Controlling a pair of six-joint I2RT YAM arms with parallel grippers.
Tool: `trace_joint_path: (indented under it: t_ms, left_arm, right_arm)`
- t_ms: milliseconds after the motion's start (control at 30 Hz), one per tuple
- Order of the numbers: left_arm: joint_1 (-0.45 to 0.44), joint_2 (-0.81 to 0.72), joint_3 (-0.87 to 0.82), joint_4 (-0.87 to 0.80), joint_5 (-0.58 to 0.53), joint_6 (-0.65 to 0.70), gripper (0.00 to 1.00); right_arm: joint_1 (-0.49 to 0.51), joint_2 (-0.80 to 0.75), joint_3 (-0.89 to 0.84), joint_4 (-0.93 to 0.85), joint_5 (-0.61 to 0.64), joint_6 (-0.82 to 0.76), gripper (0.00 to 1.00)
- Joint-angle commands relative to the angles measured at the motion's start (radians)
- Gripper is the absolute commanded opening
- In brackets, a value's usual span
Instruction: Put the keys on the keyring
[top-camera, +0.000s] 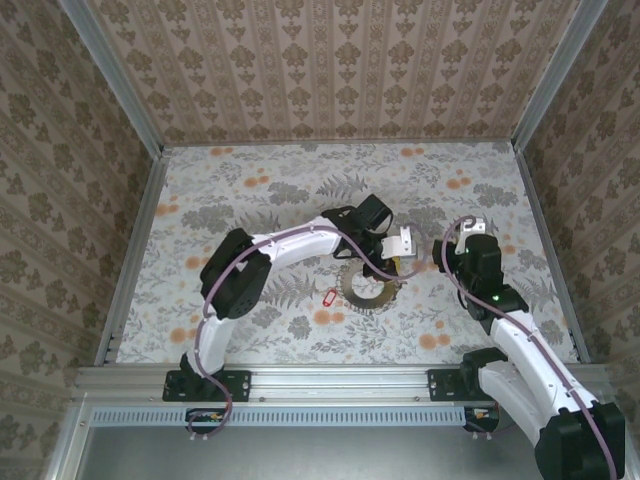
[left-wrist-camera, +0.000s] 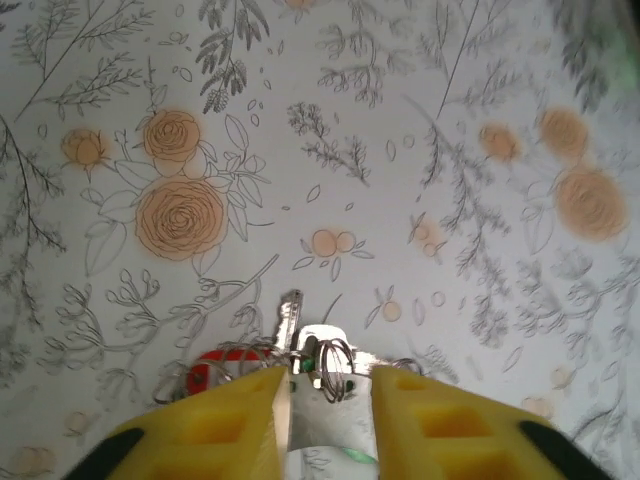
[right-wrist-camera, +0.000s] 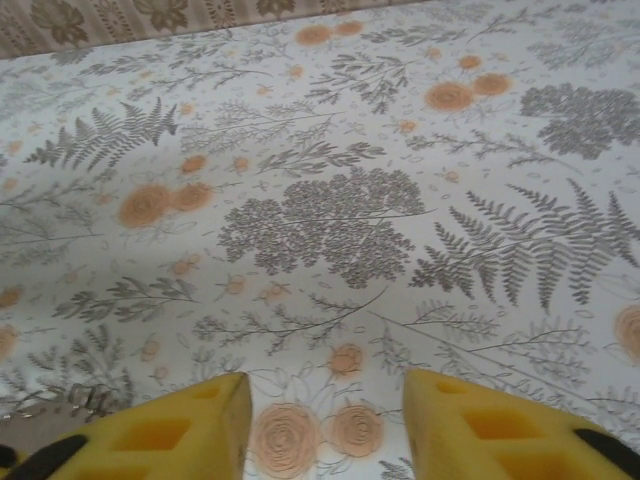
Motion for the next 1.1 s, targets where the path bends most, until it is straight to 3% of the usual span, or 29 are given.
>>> trace_joint_path:
  t_ms: [0, 167, 233, 333, 467, 567, 600, 667, 900, 1067]
  left_arm:
    - [0.064, -0.151, -0.12, 0.224, 0.141, -0.158, 0.29]
    - [0.167, -0.349, -0.38, 0.474, 0.08, -0.266, 0.3]
    - [0.223, -0.438, -0.506, 0.592, 0.005, -0.319, 0.3]
    - [0.307, -0.556, -0.673, 0.721, -0.129, -0.371, 0.35]
    - [0.432, -0.706, -0.822, 0.763, -0.265, -0.396, 0.44]
    - [0.542, -0.795, -0.895, 0.757, -0.318, -0.4, 0.9]
    - [0.571, -0.818, -0.914, 0.751, -0.322, -0.398, 1.0]
    - [0.631, -0.865, -0.956, 0.739, -0.346, -0.392, 1.0]
    - [0.772, -0.925, -1.098, 0.827, -0.472, -0.378, 1.0]
    - [0.848, -0.881, -1.159, 0.935, -0.48, -0.373, 1.0]
  right_arm:
    - [-0.007, -0.037, -0.04, 0.099, 0.102, -0.03, 0.51]
    - [-0.013, -0.011, -0.077, 0.246, 0.163, -0.137, 0.68]
    - [-0.022, 0.045, -0.077, 0.3, 0.191, -0.169, 0.75]
    - [-0.04, 0.172, -0.068, 0.383, 0.195, -0.181, 0.81]
    - [-0.05, 0.349, -0.059, 0.523, 0.142, -0.195, 0.84]
    - [-0.058, 0.47, -0.056, 0.652, 0.098, -0.219, 0.85]
    - [-0.059, 0.491, -0.038, 0.645, 0.085, -0.228, 0.85]
    - [-0.066, 0.536, -0.033, 0.712, 0.035, -0.257, 0.86]
    - [-0.084, 0.533, -0.032, 0.698, -0.134, -0.285, 0.91]
    - [-0.086, 0.485, -0.117, 0.821, -0.147, -0.274, 0.92]
